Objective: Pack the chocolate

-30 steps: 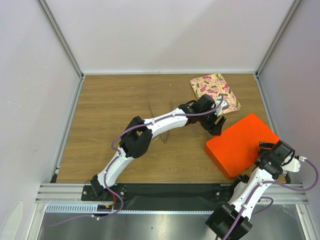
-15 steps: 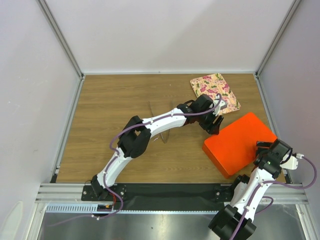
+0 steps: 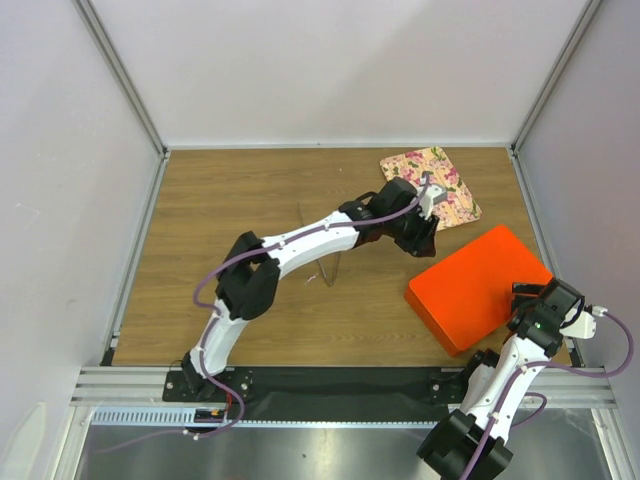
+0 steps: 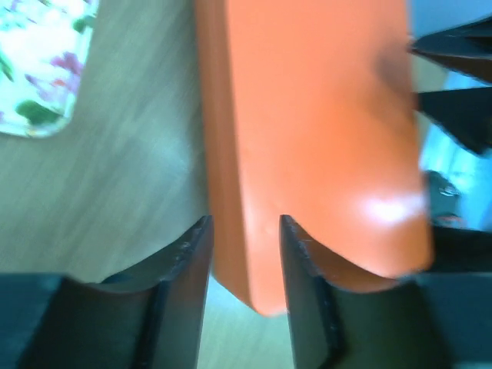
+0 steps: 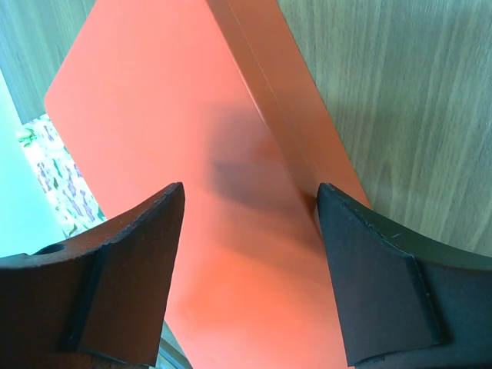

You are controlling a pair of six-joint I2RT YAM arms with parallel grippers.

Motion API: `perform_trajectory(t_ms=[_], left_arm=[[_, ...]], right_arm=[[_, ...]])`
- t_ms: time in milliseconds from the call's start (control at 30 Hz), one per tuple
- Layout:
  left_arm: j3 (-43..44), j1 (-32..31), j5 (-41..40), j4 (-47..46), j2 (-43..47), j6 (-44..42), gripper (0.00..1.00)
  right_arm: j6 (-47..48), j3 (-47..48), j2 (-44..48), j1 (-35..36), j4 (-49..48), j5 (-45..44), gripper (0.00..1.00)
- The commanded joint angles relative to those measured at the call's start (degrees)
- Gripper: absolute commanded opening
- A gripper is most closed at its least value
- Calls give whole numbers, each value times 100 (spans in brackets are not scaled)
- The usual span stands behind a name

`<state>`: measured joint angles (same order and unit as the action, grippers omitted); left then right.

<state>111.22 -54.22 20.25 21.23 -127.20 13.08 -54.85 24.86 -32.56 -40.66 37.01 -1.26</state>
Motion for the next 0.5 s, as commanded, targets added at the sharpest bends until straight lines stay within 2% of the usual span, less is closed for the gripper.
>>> perform_trajectory(t_ms=[0, 33, 133, 233, 400, 467], left_arm=[[-679, 16, 532, -777, 687, 668, 44], [-846, 8, 550, -874, 774, 748, 37], [-1487, 7, 471, -1252, 881, 924, 28], [-1840, -10, 418, -1472, 706, 1003, 24], [-2174, -28, 410, -1807, 310, 1161, 22], [-2262, -28, 120, -1763, 213, 1170, 21]], right_arm=[[132, 133, 4, 24, -54, -76, 75], [132, 133, 4, 15, -54, -76, 75], [124, 150, 4, 15, -63, -59, 75], [106, 124, 4, 24, -98, -33, 75], [220, 63, -40, 32, -194, -41, 74], [308, -16, -58, 32, -256, -15, 73]])
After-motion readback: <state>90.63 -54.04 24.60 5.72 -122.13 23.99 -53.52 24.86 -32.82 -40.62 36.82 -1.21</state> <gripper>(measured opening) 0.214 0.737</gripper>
